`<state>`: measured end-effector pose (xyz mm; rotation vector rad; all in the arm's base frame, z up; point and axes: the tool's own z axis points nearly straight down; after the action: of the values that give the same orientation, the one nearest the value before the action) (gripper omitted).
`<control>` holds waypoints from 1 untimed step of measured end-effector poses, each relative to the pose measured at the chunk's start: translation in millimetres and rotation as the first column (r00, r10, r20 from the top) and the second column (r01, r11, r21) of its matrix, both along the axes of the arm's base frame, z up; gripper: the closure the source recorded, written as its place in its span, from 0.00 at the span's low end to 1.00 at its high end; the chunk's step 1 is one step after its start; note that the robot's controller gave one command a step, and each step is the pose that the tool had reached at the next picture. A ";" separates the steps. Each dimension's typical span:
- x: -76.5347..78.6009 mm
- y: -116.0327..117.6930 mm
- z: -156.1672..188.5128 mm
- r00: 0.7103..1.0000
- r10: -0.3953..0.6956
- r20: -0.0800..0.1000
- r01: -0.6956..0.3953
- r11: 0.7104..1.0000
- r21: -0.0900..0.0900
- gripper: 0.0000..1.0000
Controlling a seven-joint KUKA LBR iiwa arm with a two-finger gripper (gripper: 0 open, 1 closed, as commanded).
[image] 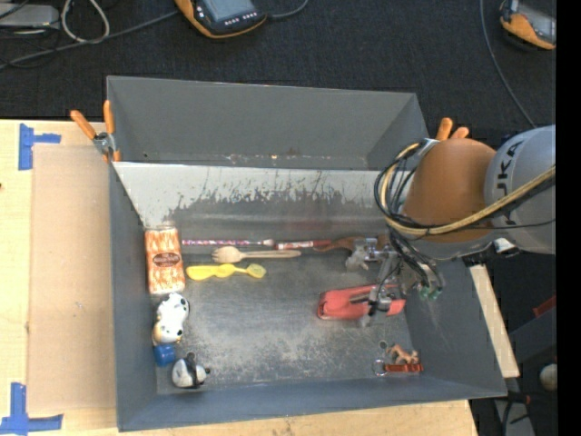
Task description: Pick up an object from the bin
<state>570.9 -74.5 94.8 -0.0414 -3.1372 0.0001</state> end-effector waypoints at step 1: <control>-9.5 -33.1 -24.3 1.000 -0.012 0.015 0.012 1.000 0.004 1.00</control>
Offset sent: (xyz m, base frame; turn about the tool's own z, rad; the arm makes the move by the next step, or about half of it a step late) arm 0.0000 0.0000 0.0000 0.0000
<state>561.4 -107.7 70.4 -0.0605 -3.1515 -0.0058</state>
